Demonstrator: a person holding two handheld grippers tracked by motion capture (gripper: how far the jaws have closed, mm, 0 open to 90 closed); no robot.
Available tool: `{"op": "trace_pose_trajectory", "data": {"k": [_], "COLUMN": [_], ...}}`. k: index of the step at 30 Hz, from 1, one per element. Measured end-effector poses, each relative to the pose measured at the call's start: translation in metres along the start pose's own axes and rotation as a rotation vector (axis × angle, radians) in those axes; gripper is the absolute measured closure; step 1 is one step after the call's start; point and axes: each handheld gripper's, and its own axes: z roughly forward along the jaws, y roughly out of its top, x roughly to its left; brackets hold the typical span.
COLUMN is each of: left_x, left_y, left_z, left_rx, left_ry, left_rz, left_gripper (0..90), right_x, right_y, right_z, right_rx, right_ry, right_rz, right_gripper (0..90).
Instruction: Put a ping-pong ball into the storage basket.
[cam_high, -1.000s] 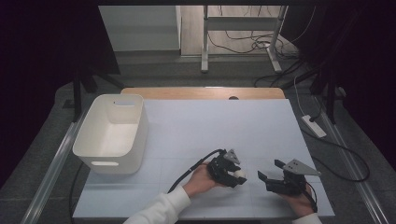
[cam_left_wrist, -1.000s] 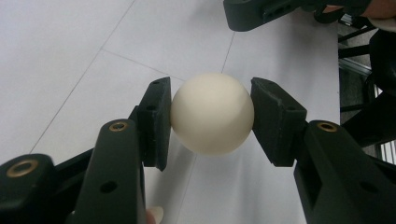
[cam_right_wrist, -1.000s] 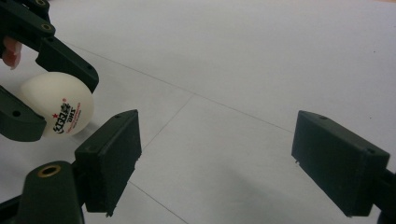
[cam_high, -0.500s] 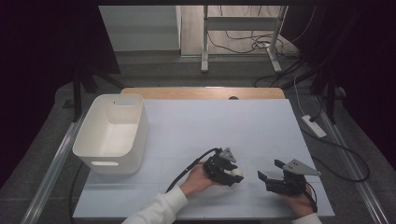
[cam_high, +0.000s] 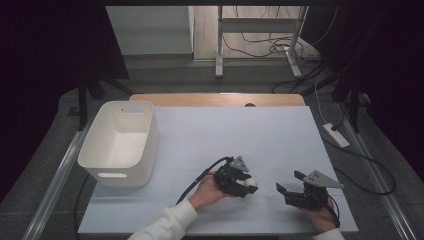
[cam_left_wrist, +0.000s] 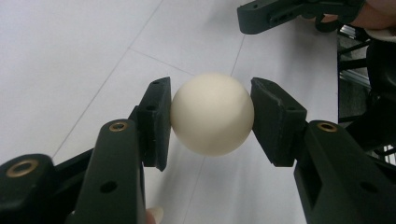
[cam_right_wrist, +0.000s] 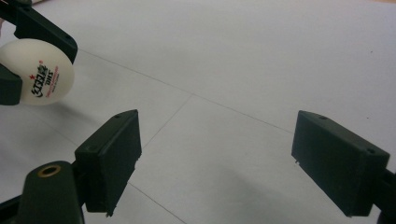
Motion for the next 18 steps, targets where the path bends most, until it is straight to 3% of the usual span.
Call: {"op": "trace_pose_trajectory", "data": {"k": [18], "left_x": [0.006], "left_y": [-0.005], "left_z": [-0.018], "left_rx": [-0.039], "left_ry": [0.028], "left_rz": [-0.021], "left_gripper": [50.6], "right_x": [0.001], "right_y": [0.000], "right_z": [0.000], "right_rx": [0.005], "right_ry": [0.002], "right_rz": [0.002], "right_gripper": [15.8]}}
